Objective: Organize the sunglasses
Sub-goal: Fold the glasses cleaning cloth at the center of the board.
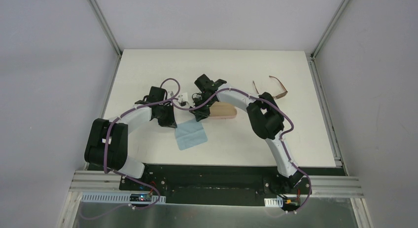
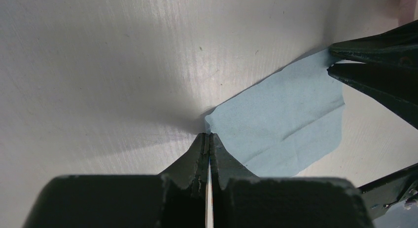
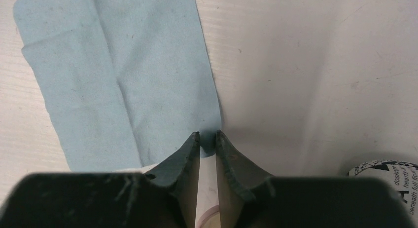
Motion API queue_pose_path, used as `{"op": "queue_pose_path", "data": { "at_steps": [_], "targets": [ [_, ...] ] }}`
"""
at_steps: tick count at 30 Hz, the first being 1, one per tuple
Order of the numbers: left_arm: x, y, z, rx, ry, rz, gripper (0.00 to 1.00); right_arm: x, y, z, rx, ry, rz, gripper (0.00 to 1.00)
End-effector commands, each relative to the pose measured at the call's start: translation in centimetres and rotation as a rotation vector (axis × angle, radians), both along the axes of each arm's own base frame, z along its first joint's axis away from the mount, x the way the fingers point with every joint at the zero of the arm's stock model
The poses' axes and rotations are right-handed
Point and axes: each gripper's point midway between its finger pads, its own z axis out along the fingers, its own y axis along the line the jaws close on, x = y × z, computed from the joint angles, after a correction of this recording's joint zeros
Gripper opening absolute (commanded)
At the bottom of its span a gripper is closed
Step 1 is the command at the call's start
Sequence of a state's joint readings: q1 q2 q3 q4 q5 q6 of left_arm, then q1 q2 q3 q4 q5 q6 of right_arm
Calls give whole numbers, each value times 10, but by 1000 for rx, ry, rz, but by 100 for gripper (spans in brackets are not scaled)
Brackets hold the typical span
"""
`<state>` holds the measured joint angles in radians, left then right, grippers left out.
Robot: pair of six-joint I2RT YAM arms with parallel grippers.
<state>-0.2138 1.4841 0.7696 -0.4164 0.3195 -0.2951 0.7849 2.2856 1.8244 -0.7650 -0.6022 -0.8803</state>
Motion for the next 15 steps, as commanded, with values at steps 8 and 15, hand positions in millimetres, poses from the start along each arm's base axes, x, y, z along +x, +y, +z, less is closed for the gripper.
{"op": "queue_pose_path", "data": {
  "at_steps": [8, 15],
  "targets": [
    [11, -9, 19, -73, -93, -30, 0, 11, 7, 23, 51, -45, -55, 0],
    [15, -19, 46, -136, -180, -48, 0, 20, 8, 44, 96, -113, -100, 0]
  ]
}}
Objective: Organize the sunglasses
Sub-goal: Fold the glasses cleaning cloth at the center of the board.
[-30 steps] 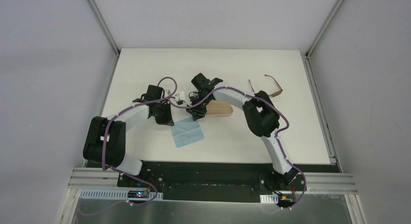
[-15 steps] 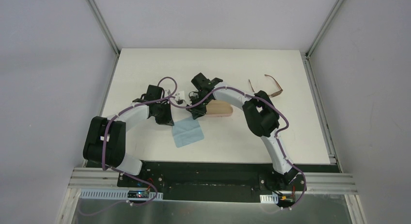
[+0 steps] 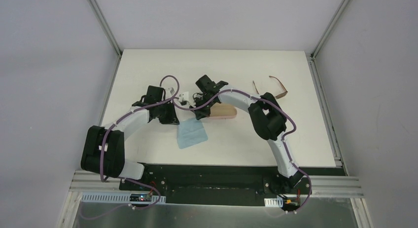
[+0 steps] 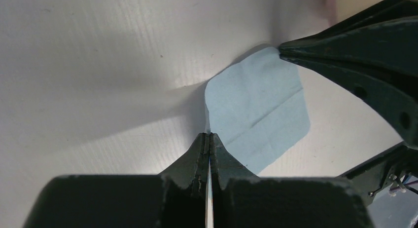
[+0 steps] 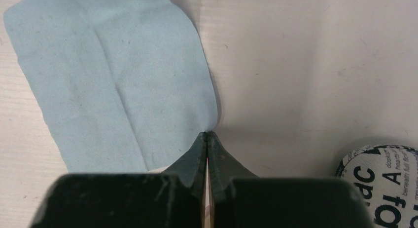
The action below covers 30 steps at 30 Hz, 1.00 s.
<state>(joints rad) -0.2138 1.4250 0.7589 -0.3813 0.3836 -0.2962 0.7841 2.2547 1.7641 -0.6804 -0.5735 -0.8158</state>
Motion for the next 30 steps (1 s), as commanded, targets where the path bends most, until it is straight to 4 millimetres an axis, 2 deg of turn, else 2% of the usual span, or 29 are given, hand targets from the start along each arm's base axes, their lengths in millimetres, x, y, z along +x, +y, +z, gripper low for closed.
{"op": "queue_pose_path", "data": {
  "at_steps": [1, 9, 21, 30],
  "targets": [
    [11, -7, 28, -65, -115, -16, 0, 14, 8, 46, 89, -98, -39, 0],
    [7, -7, 26, -62, -99, -9, 0, 5, 1, 60, 131, -123, -50, 0],
    [2, -4, 23, -39, -64, -11, 0, -5, -9, 55, 129, -114, -69, 0],
    [-5, -5, 19, -39, -22, -31, 0, -15, -12, 60, 139, -107, -69, 0]
  ]
}}
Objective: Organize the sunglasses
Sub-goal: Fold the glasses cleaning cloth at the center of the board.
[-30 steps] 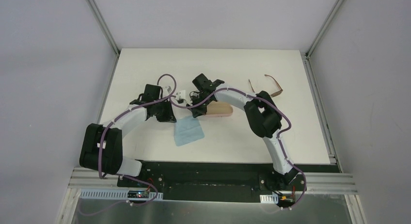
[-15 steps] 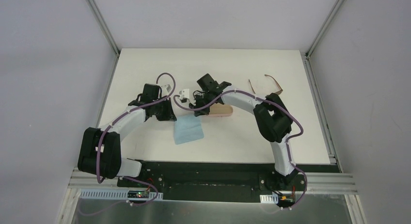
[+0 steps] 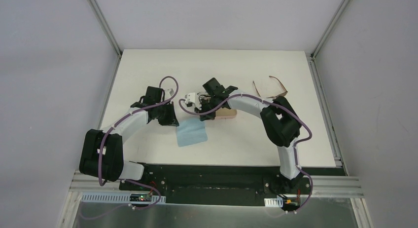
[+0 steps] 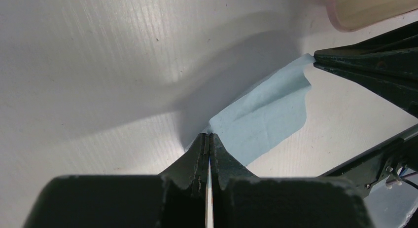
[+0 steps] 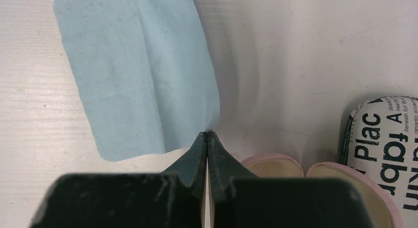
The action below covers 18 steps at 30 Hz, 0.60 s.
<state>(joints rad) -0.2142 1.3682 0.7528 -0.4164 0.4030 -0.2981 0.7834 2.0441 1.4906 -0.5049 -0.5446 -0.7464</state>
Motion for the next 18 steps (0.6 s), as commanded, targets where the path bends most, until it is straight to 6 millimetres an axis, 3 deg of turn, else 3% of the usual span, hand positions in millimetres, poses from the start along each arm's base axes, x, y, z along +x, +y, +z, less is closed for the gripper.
{"op": "queue_pose_path", "data": {
  "at_steps": [1, 18],
  "targets": [
    [3, -4, 7, -19, -8, -23, 0, 1, 8, 38, 85, -57, -2, 0],
    [-3, -3, 10, -16, 20, -13, 0, -27, 7, 32, 63, -34, 35, 0]
  ]
}}
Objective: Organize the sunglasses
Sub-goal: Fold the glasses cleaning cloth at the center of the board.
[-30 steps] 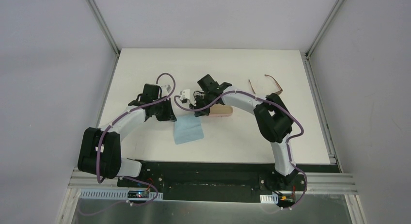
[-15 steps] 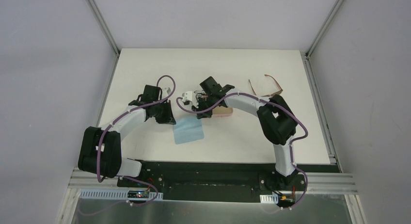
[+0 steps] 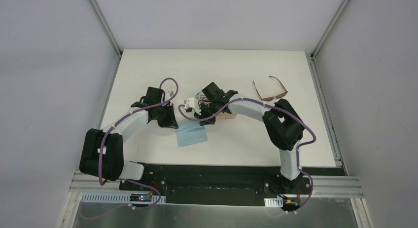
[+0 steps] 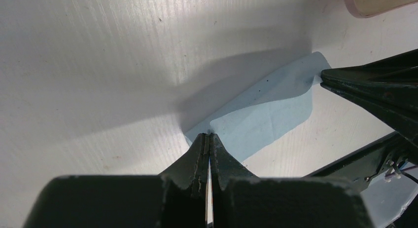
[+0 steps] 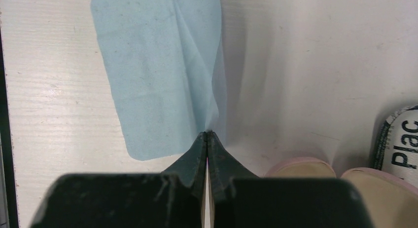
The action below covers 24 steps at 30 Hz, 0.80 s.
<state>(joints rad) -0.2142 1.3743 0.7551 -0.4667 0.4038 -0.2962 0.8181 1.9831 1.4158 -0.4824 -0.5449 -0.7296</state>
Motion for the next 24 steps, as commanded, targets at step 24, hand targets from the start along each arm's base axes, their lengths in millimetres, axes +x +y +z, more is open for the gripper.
{"op": "queue_pose_path", "data": {
  "at_steps": [24],
  "targets": [
    [-14, -8, 11, 36, 158, -40, 0, -28, -1, 28, 39, -12, 42, 0]
  ]
}}
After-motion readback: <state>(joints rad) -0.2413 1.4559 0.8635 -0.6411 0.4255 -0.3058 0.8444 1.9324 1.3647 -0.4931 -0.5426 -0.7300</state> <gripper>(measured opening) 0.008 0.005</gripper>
